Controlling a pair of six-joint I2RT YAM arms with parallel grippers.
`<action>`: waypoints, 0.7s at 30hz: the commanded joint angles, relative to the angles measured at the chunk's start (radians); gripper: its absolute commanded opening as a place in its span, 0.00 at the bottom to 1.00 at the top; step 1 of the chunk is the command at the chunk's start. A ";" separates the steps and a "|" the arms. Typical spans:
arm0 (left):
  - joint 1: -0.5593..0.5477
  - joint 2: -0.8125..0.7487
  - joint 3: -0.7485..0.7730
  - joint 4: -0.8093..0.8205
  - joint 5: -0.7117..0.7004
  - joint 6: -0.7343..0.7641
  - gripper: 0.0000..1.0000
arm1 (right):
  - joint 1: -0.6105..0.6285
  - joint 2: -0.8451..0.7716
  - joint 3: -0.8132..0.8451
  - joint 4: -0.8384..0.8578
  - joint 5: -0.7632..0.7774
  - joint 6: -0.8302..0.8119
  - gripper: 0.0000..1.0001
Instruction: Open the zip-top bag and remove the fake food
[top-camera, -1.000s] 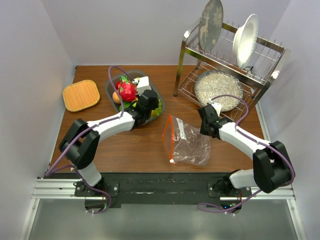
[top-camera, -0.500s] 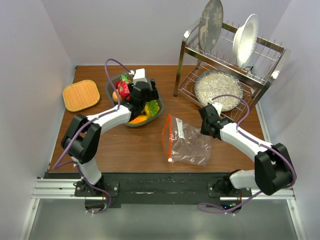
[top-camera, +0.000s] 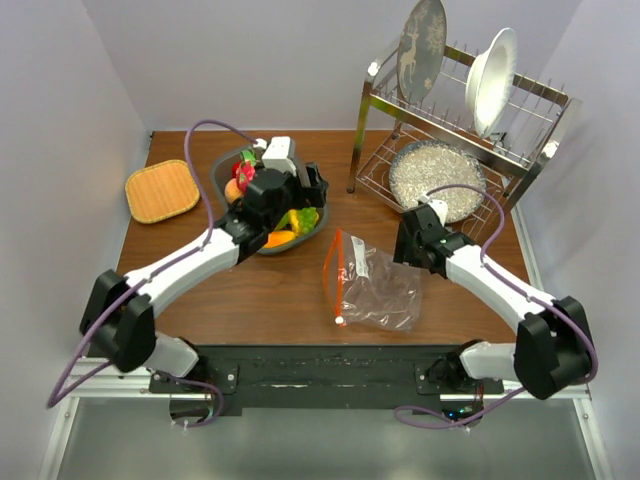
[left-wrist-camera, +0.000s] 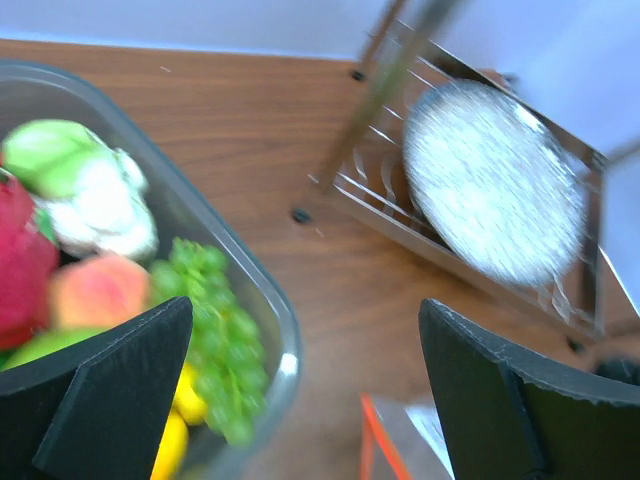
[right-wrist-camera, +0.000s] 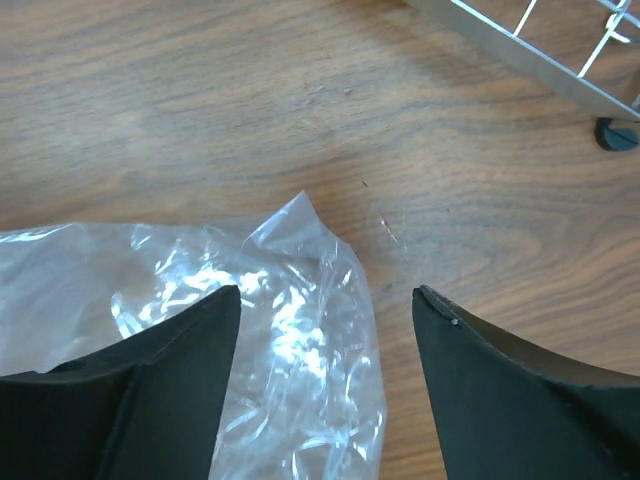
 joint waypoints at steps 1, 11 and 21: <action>-0.115 -0.125 -0.100 -0.081 -0.043 0.000 1.00 | -0.004 -0.126 0.056 -0.045 -0.050 -0.023 0.76; -0.334 -0.464 -0.366 -0.274 -0.204 -0.135 1.00 | 0.108 -0.454 -0.059 -0.068 -0.240 0.032 0.94; -0.336 -0.618 -0.459 -0.354 -0.290 -0.166 1.00 | 0.108 -0.617 -0.147 -0.096 -0.227 0.060 0.98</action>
